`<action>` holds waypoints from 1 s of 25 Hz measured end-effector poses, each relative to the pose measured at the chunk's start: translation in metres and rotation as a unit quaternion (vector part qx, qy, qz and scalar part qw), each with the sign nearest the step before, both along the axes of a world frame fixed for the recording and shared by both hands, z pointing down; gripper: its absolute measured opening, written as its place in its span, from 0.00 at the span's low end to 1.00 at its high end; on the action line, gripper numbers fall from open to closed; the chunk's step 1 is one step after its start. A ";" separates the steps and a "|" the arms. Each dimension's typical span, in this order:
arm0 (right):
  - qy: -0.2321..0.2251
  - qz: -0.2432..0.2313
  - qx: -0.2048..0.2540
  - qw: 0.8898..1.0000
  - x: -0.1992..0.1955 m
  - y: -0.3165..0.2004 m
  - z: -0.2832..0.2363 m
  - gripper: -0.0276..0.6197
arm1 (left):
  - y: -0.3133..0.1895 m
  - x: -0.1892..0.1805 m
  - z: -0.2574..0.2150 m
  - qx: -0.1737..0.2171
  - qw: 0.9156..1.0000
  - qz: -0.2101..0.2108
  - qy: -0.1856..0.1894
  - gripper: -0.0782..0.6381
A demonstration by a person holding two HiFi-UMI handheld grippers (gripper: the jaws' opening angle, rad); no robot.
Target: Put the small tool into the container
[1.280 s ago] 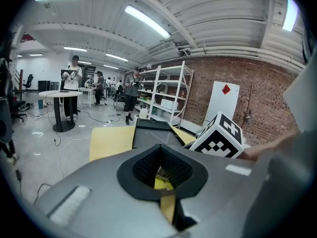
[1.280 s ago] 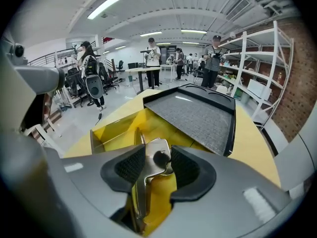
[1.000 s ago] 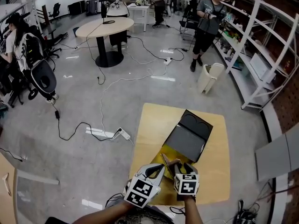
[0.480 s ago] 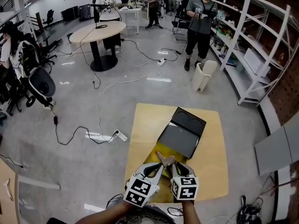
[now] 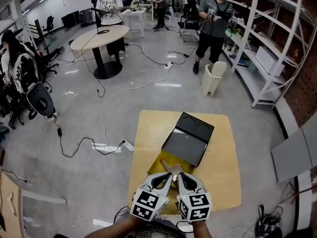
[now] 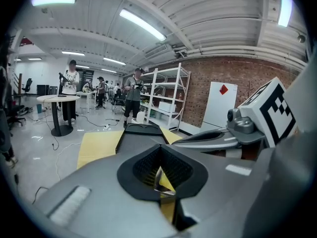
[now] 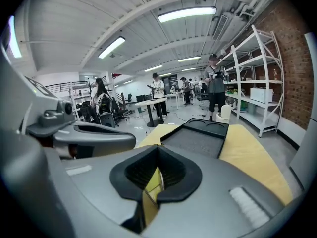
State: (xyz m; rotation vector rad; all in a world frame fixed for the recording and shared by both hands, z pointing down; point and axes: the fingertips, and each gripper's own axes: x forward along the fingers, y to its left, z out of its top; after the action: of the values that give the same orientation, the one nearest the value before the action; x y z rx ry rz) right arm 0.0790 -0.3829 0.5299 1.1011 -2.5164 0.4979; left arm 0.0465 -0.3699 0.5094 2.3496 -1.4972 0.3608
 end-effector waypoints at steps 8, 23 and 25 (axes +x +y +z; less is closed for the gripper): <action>-0.054 -0.005 0.027 0.998 0.012 0.015 -0.020 0.05 | 0.006 0.019 0.000 0.008 1.000 -0.006 -0.004 0.13; -0.062 0.007 0.041 0.997 -0.014 0.016 -0.046 0.05 | 0.003 -0.006 -0.022 0.017 1.000 0.010 0.000 0.13; -0.059 0.010 0.042 0.997 -0.015 0.016 -0.042 0.05 | 0.003 -0.006 -0.018 0.015 1.000 0.012 0.003 0.13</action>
State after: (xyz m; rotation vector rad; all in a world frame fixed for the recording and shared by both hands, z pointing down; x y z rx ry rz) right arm 0.0640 -0.3672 0.4880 1.1599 -2.6521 0.4793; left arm 0.0404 -0.3668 0.4916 2.3916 -1.4814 0.3400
